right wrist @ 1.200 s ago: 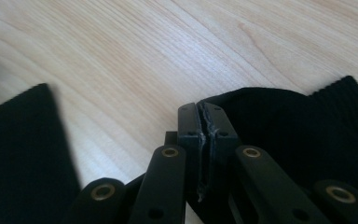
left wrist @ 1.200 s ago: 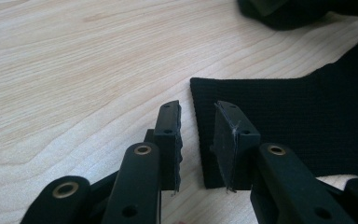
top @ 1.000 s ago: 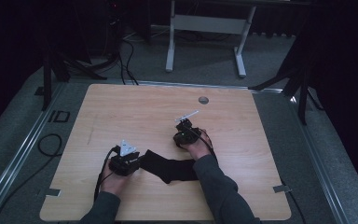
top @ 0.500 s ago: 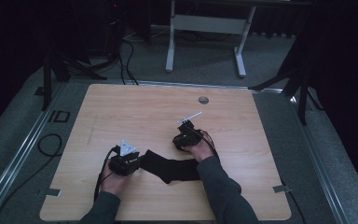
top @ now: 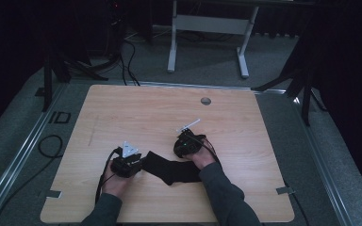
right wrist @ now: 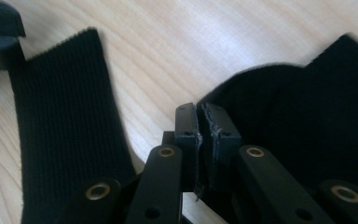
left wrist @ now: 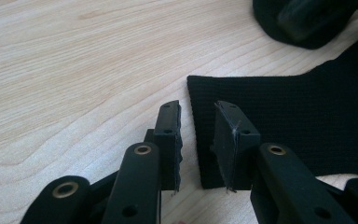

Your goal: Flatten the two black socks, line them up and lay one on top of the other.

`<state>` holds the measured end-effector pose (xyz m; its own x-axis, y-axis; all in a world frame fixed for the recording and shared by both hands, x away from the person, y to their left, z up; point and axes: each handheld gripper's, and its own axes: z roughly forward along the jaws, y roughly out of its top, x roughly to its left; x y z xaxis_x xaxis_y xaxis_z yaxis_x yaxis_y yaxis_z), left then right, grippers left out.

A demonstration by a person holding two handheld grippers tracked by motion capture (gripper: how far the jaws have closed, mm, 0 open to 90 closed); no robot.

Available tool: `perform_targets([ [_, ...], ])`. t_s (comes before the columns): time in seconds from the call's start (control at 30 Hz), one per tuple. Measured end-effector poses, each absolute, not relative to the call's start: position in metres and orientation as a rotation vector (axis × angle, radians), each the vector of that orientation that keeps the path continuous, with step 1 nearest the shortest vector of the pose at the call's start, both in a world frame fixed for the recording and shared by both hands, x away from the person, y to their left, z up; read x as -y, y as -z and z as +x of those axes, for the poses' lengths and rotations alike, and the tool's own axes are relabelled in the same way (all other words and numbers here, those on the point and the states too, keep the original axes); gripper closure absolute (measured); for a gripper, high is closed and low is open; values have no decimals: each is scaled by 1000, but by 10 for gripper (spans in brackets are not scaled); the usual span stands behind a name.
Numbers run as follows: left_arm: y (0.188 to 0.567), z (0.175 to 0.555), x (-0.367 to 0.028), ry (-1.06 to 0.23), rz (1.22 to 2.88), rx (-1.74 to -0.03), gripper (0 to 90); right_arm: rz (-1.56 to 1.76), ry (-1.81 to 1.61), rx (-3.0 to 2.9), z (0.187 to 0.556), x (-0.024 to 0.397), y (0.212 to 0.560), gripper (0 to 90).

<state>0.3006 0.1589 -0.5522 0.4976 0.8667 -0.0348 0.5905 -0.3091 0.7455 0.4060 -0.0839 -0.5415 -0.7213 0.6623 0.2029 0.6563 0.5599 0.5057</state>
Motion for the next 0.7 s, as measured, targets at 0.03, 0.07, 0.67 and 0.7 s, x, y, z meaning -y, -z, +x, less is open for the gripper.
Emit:
perform_targets([
  [0.03, 552, 301, -159, -492, 2025, -1194, 714, 1176, -917, -2764, 406, 84, 543, 833],
  [0.07, 552, 301, -159, -492, 2024, -1193, 714, 1176, -918, -2765, 406, 84, 543, 827],
  [0.67, 552, 301, -159, -493, 2023, -1194, 712, 1120, -1009, -2667, 395, 98, 512, 900],
  [0.7, 552, 301, -159, -493, 2022, -1193, 712, 1119, -1030, -2651, 394, 101, 507, 900],
])
